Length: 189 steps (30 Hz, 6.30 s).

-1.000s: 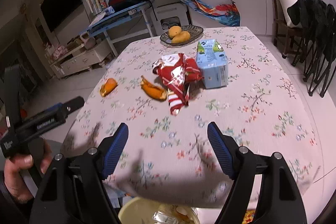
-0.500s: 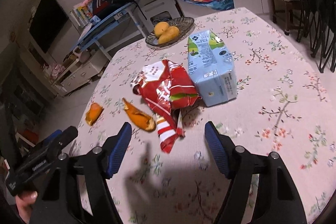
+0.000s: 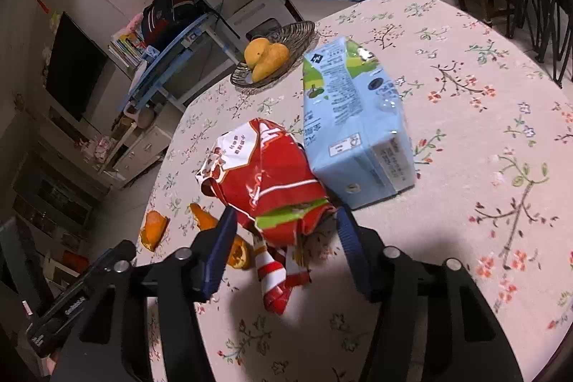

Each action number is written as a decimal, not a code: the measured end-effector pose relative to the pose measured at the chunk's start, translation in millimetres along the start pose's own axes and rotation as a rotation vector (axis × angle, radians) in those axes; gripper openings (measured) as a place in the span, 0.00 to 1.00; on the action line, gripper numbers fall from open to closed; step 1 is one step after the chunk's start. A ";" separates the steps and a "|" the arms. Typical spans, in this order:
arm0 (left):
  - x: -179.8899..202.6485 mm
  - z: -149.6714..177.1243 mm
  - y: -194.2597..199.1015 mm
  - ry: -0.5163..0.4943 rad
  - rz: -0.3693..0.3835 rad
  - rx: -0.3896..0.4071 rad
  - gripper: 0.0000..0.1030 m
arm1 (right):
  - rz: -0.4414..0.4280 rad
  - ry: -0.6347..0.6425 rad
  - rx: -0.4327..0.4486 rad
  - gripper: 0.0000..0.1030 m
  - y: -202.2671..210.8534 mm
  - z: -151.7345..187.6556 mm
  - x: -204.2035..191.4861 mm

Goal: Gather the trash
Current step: 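Grasp the red snack wrapper with the right tool while the left tool grasps an orange peel, then carry the red wrapper with the right tool while the left tool carries the peel toward the bucket, then open the right tool over the yellow bucket to drop the wrapper, then move the left tool over the bucket and open it to drop the peel, then move both tools back to the table toward the milk carton and last peel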

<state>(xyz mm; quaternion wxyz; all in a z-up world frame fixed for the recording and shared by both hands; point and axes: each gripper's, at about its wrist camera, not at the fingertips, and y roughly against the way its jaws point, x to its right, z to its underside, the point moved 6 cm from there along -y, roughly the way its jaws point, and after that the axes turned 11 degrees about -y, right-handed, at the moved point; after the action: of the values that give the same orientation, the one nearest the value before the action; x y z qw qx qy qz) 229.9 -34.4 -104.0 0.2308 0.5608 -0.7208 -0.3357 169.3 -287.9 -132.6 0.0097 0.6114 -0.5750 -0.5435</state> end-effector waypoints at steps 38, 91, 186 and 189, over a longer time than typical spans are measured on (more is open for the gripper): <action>12.4 16.4 36.1 0.046 0.196 0.062 0.15 | -0.120 0.042 0.042 0.05 66.9 24.0 -12.3; 24.9 117.1 149.9 0.042 0.202 0.130 0.15 | 0.073 0.415 -0.433 0.05 89.1 231.5 0.6; 92.5 173.9 184.7 -0.234 0.089 0.134 0.82 | 0.133 0.183 0.023 0.63 143.6 151.1 28.2; 91.6 173.6 185.0 -0.233 0.085 0.136 0.83 | 0.135 0.185 0.024 0.65 143.7 151.6 28.1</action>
<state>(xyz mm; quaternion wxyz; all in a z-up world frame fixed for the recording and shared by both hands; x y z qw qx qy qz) -38.3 -56.6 -86.5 0.1212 0.5014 -0.7868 -0.3388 -39.8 -263.7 -121.4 0.0918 0.6189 -0.6179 -0.4761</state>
